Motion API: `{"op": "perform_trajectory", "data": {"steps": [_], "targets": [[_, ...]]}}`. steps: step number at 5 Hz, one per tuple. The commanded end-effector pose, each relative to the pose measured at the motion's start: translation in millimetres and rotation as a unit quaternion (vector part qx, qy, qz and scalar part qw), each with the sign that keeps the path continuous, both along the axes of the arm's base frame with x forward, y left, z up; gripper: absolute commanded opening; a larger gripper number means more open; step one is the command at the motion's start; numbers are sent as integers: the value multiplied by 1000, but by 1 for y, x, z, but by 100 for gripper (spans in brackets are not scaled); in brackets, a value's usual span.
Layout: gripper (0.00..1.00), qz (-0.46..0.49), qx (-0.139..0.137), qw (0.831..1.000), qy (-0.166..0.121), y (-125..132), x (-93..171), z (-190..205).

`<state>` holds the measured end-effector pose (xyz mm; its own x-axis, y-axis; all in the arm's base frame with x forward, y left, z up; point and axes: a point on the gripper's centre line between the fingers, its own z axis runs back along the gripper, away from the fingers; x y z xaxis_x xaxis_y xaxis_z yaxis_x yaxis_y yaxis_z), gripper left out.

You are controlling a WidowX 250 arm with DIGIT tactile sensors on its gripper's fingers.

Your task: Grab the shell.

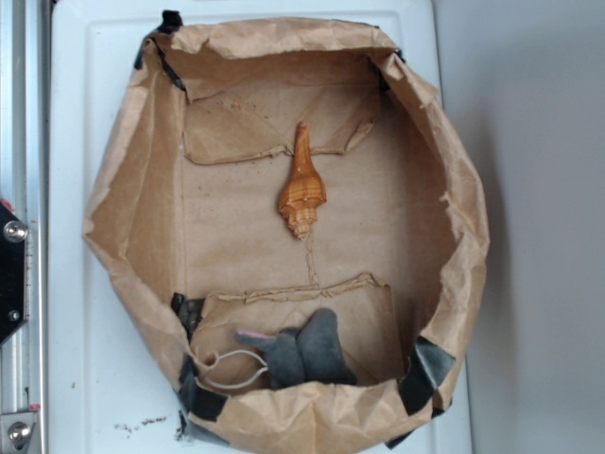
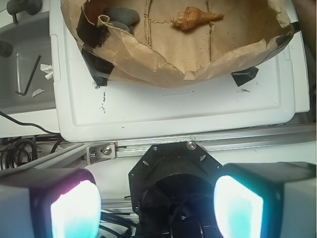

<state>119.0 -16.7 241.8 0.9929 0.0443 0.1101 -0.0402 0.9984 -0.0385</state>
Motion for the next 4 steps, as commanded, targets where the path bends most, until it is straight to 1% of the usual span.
{"op": "perform_trajectory", "data": {"steps": [1,2,3,4], "targets": [[100,0,0,1000,0,0,0,0],[100,49,-74,996,17,-10,50,7],[100,115,-86,989,-41,1,99,4],[100,232,-73,963,-113,28,125,-12]]}}
